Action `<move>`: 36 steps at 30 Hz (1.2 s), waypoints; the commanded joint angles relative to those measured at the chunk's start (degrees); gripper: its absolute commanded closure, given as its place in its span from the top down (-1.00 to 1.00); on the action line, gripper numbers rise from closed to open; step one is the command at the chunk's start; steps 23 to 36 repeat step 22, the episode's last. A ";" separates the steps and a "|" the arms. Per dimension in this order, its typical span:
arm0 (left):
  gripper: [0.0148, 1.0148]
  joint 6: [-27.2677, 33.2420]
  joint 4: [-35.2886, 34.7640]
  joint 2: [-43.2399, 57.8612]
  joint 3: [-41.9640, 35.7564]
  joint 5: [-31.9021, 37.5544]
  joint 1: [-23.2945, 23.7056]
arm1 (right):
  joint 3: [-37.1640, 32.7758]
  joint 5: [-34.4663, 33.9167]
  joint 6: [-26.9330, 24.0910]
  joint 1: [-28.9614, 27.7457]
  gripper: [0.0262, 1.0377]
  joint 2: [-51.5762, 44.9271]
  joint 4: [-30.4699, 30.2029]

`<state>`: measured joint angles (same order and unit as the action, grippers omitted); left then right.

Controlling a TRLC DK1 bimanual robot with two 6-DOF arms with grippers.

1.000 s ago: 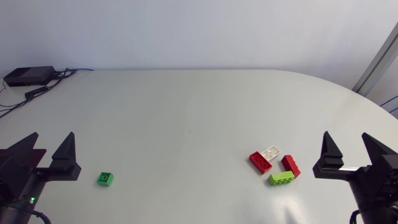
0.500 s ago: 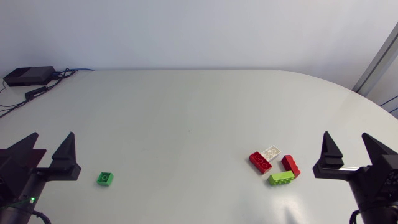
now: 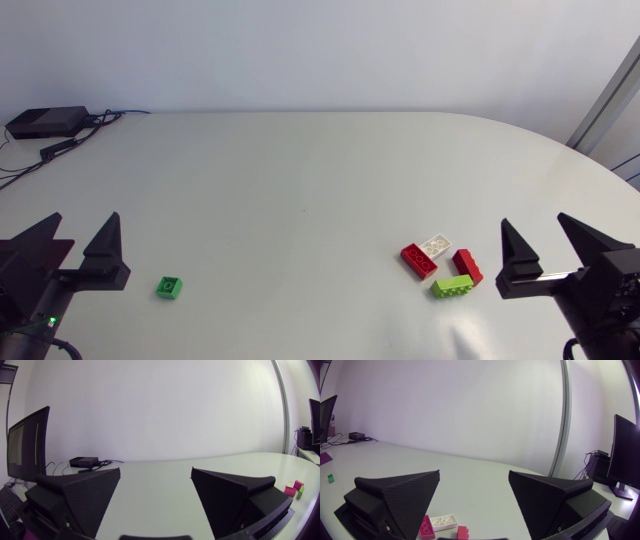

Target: Sort duplo bricks by size, large to the right and small to the left

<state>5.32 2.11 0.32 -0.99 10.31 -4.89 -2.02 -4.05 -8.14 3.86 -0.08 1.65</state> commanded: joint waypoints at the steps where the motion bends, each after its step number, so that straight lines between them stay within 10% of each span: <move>1: 0.94 0.74 0.09 -1.02 1.26 -0.29 0.31 | 2.37 0.89 0.85 -3.51 0.91 0.87 -0.33; 36: 0.94 0.74 0.09 -1.02 1.17 -0.29 0.31 | 2.20 2.12 0.85 -2.36 0.91 0.43 -1.12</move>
